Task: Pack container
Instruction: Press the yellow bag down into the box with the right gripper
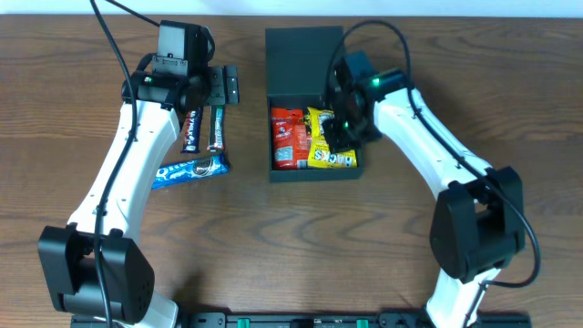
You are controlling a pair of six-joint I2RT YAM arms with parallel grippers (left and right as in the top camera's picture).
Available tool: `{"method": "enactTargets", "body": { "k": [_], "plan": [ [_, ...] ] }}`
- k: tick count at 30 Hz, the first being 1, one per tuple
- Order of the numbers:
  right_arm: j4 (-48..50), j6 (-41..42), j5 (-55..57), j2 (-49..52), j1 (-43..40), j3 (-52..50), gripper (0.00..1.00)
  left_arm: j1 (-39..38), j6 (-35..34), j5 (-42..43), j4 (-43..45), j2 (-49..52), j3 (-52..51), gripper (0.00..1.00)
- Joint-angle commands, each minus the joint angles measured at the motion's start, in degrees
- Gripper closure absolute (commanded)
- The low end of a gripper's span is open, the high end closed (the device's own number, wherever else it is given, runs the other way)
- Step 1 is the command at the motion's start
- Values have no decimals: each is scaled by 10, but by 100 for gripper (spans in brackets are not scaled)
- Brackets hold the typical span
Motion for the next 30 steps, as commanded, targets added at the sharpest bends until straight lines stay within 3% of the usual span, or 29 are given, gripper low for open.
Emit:
{"method": "enactTargets", "body": {
  "k": [1, 20, 25, 30],
  "plan": [
    [-1, -4, -3, -18, 2, 24, 99, 2, 0, 2, -2, -10, 11, 5],
    [92, -40, -59, -6, 15, -117, 99, 2, 0, 2, -3, -10, 11, 5],
    [107, -40, -59, -2, 15, -116, 99, 2, 2, -3, -16, -10, 11, 5],
    [73, -40, -59, -9, 14, -61, 99, 2, 51, -33, -41, -10, 11, 5]
  ]
}}
